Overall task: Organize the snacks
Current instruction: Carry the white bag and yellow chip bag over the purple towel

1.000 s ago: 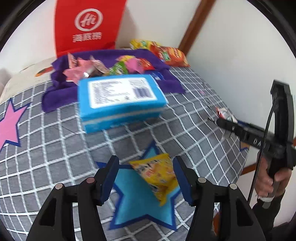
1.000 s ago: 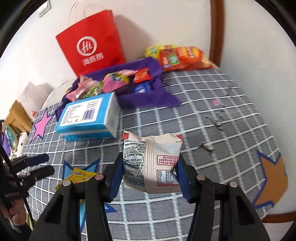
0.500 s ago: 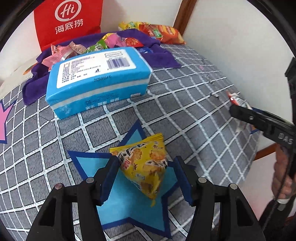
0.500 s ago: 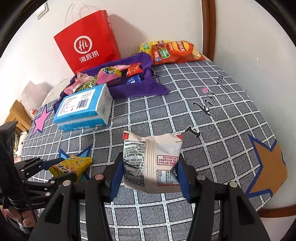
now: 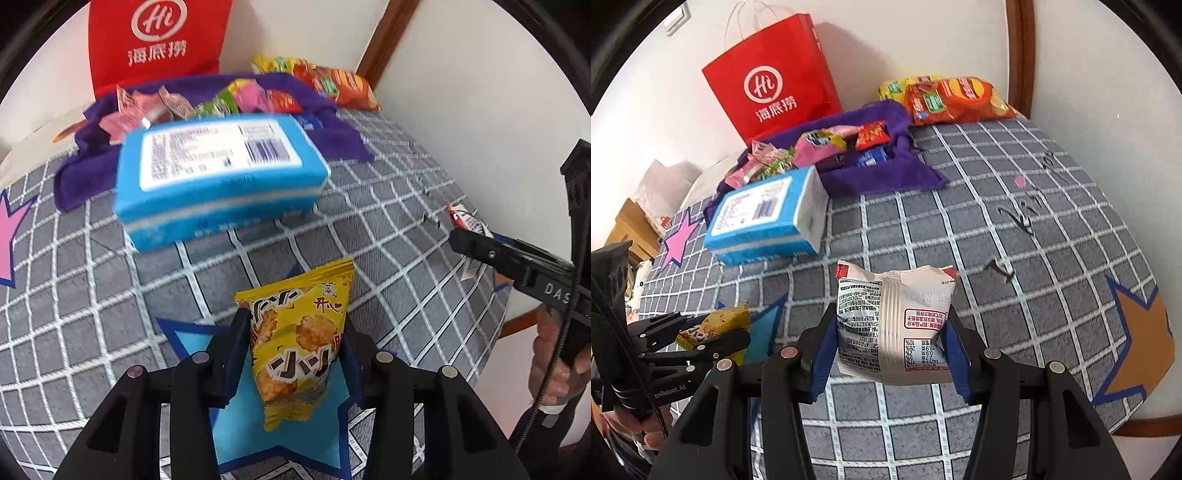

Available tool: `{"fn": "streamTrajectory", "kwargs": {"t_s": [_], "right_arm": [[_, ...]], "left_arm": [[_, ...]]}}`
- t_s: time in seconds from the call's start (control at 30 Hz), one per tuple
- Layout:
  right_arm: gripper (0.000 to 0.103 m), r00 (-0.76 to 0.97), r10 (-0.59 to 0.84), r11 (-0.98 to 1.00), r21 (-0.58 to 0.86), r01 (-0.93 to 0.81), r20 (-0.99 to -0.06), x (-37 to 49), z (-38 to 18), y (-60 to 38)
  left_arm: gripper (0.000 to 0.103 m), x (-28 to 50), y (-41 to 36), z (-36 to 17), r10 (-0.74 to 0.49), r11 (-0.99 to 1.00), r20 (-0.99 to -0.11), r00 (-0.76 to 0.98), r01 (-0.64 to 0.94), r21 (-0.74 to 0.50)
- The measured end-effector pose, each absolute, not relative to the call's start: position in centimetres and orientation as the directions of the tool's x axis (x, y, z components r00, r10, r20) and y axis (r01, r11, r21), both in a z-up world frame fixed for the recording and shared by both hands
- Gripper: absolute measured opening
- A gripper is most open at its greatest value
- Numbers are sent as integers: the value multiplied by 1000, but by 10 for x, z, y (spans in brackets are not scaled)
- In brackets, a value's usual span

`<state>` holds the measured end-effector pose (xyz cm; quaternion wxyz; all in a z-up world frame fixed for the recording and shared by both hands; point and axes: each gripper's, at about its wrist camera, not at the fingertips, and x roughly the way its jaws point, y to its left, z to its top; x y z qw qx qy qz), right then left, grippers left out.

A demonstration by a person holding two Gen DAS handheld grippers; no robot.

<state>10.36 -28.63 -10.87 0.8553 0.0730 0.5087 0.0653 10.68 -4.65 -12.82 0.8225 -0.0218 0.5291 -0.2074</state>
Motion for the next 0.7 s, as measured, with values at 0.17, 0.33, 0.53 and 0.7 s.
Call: {"fn": "streamTrajectory", "kwargs": {"t_s": [0.17,0.33,0.53,0.7], "right_arm": [[53,510,197,980,185,-75,-837,116,-89,-274],[53,551,208,978,182,-103,-808,131,-68,-263],[53,568,237,971,200,-127,-788,151,-53,-250],[53,576,239,971,191,-145,-782,171,-41,-240]], "left_arm": [[43,117,-33,-103,-408,901,-831,378,313,-301],[43,130,-17,-71,-383,915,-806,452,306,-264],[43,155,8,-46,-324,942,-785,528,253,-219],[43,175,27,-36,-310,950,-773,553,217,-226]]}}
